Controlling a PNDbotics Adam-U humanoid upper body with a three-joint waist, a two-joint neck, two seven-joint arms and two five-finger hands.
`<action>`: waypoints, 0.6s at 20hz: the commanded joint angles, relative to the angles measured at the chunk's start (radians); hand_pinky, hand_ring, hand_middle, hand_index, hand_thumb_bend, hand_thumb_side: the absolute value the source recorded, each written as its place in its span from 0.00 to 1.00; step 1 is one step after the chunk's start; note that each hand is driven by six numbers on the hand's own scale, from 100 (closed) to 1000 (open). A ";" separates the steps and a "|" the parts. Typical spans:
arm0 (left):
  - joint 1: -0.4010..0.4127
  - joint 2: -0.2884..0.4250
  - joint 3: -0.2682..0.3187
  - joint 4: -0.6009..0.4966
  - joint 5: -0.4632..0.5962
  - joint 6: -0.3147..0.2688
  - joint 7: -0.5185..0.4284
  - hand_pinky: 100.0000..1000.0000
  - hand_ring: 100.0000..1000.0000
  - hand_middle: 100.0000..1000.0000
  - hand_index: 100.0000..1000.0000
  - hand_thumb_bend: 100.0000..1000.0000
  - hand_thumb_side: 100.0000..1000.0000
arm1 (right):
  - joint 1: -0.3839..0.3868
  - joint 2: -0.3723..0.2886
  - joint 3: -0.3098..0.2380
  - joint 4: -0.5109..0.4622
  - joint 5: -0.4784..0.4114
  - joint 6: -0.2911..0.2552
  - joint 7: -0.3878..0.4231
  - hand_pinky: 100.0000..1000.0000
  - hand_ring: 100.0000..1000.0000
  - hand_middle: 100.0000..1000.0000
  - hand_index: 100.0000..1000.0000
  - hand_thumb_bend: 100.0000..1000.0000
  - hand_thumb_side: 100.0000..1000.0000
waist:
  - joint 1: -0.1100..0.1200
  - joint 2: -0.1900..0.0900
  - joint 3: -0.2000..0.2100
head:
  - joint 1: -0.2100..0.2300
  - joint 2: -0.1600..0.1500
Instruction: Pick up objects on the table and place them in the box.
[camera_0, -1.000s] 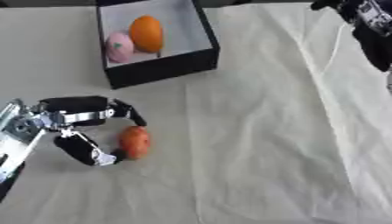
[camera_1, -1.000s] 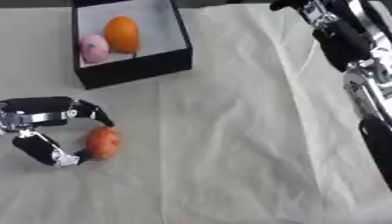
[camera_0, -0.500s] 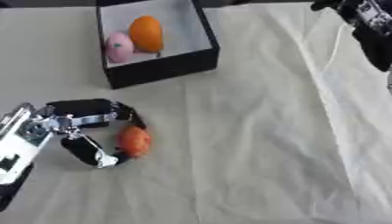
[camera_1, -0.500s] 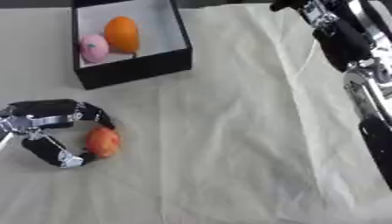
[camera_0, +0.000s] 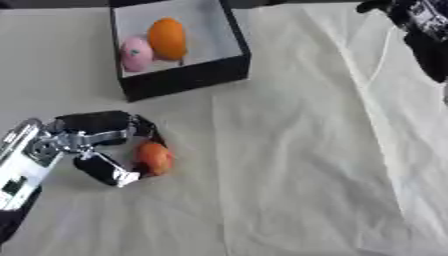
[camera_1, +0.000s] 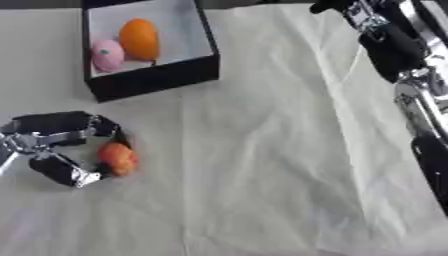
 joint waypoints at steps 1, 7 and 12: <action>-0.013 0.029 0.015 -0.058 0.040 -0.001 -0.013 0.82 0.77 0.59 0.64 0.00 0.15 | -0.002 -0.014 -0.013 -0.018 0.000 0.004 0.000 0.96 0.67 0.60 0.72 0.00 0.47 | 0.007 -0.033 0.001 | -0.003 -0.001; -0.024 0.067 0.041 -0.161 0.090 -0.001 0.014 0.75 0.72 0.54 0.61 0.00 0.15 | -0.002 -0.018 -0.015 -0.018 -0.007 0.004 -0.002 0.96 0.67 0.60 0.72 0.00 0.53 | 0.008 -0.038 0.005 | -0.008 -0.001; -0.064 0.114 0.088 -0.273 0.152 -0.016 0.100 0.71 0.67 0.51 0.57 0.00 0.09 | -0.009 -0.029 -0.018 -0.018 -0.024 -0.007 -0.005 0.96 0.67 0.60 0.72 0.00 0.47 | 0.009 -0.041 0.005 | -0.006 -0.001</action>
